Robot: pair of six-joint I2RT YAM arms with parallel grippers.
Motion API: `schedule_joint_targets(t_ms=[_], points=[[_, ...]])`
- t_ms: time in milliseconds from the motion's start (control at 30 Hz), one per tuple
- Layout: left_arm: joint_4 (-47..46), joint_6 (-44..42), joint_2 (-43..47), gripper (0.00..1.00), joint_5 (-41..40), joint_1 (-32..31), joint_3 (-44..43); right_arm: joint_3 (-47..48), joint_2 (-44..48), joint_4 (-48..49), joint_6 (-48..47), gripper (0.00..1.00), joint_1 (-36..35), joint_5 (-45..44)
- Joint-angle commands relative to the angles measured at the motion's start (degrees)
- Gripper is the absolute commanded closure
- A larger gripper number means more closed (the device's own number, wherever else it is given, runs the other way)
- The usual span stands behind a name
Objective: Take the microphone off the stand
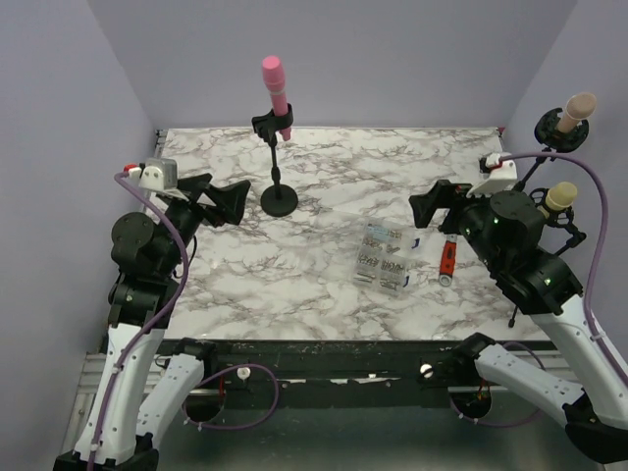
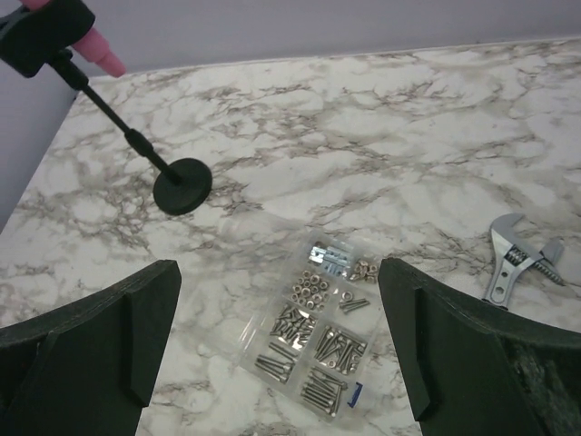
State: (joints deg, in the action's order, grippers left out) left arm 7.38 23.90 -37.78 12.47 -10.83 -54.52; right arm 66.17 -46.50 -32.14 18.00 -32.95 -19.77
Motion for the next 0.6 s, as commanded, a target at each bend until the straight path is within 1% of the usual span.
schedule_joint_targets(t_ms=[0, 67, 133, 200, 233, 333, 400, 500, 567], points=[[2.42, 1.77, -2.96, 0.01, -2.88, 0.28, -0.16, -2.97, -0.01, 4.19, 0.28, 0.00, -0.19, 8.24], [4.29, 2.88, -4.59, 0.01, -4.15, 0.39, -1.00, -4.27, -0.10, 5.24, 0.75, 0.00, -0.12, 10.12], [5.20, 4.35, -6.51, 0.01, -3.50, 1.07, -2.12, -6.04, -0.09, 6.77, 1.43, 0.00, -0.19, 12.20], [4.23, 5.46, -8.79, 0.01, 0.56, 2.57, -2.89, -7.84, -0.03, 8.52, 2.36, 0.00, -0.19, 13.98], [2.95, 6.74, -10.08, 0.01, 4.04, 3.67, -3.02, -8.56, -0.07, 9.32, 2.76, 0.00, -0.18, 14.76], [-5.60, 11.84, -14.46, 0.01, 16.24, 8.23, -2.81, -10.03, -0.34, 10.63, 4.22, 0.00, -0.19, 17.53], [-12.33, 14.85, -17.69, 0.01, 21.34, 9.56, -3.32, -10.64, -0.32, 11.15, 4.97, 0.00, -0.19, 18.90], [-21.40, 15.17, -23.09, 0.01, 25.81, 9.44, -5.95, -11.56, 0.48, 11.93, 5.98, 0.00, -0.19, 19.42], [-24.10, 15.43, -27.41, 0.01, 26.15, 9.43, -9.24, -12.07, 1.33, 12.35, 6.46, 0.00, -0.19, 19.42]])
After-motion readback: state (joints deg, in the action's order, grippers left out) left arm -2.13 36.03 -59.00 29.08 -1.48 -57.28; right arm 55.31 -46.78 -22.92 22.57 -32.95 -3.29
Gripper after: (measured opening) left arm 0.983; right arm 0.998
